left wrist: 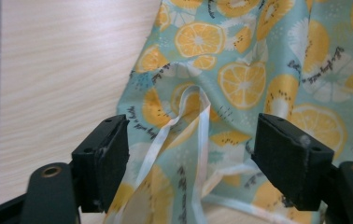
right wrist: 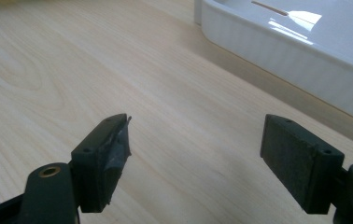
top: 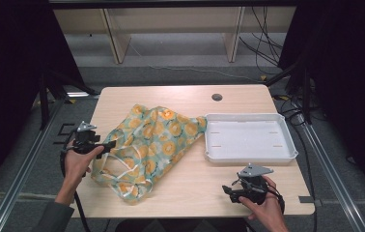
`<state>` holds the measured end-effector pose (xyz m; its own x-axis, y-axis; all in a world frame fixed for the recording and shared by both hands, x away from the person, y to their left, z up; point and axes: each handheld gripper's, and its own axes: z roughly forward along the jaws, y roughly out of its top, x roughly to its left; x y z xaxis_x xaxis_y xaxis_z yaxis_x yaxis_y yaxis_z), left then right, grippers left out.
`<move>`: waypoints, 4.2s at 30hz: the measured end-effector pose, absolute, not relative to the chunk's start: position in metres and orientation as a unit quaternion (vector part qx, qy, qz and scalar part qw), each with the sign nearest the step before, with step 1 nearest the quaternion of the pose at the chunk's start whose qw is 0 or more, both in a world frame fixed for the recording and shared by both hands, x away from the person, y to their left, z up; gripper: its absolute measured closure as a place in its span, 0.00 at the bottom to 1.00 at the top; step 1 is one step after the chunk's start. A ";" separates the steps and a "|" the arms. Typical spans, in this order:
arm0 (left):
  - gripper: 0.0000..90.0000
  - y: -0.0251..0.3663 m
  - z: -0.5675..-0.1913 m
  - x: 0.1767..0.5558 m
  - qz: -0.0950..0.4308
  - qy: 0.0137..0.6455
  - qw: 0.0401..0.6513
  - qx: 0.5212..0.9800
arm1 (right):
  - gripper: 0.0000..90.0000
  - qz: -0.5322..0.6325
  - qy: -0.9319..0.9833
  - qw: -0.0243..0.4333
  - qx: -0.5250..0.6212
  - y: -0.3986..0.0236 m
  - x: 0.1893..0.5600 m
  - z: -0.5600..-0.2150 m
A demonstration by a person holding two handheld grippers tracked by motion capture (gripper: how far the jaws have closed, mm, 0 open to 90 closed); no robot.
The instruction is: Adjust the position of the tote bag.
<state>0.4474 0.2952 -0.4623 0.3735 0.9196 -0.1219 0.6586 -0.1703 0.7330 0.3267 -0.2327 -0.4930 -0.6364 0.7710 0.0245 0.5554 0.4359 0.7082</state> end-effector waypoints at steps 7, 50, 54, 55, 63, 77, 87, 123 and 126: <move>0.59 0.298 -0.487 0.470 0.143 0.526 0.331 0.770 | 0.28 0.349 0.832 0.139 0.407 -0.230 0.325 -0.494; 0.99 0.274 -0.484 0.392 0.124 0.422 0.381 0.813 | 0.23 0.415 0.864 0.115 0.260 -0.045 0.341 -0.464; 0.99 0.272 -0.486 0.391 0.126 0.435 0.390 0.802 | 0.23 0.405 0.872 0.121 0.247 -0.018 0.339 -0.462; 0.99 0.272 -0.486 0.391 0.126 0.435 0.390 0.802 | 0.23 0.405 0.871 0.142 0.238 -0.013 0.340 -0.463; 0.99 0.274 -0.486 0.391 0.129 0.434 0.394 0.800 | 0.45 0.323 0.900 0.194 0.219 0.008 0.347 -0.479; 0.82 0.260 -0.478 0.369 0.083 0.410 0.430 0.801 | 0.98 0.303 0.913 0.213 0.173 -0.063 0.356 -0.482; 0.44 0.287 -0.490 0.390 0.088 0.509 0.385 0.765 | 0.99 0.305 0.909 0.216 0.185 -0.097 0.359 -0.478; 0.38 0.218 -0.481 0.323 0.178 0.336 0.338 0.861 | 0.74 0.368 0.869 0.235 0.233 -0.155 0.374 -0.456; 0.38 0.205 -0.476 0.318 0.188 0.308 0.335 0.871 | 0.64 0.394 0.859 0.237 0.224 -0.156 0.365 -0.446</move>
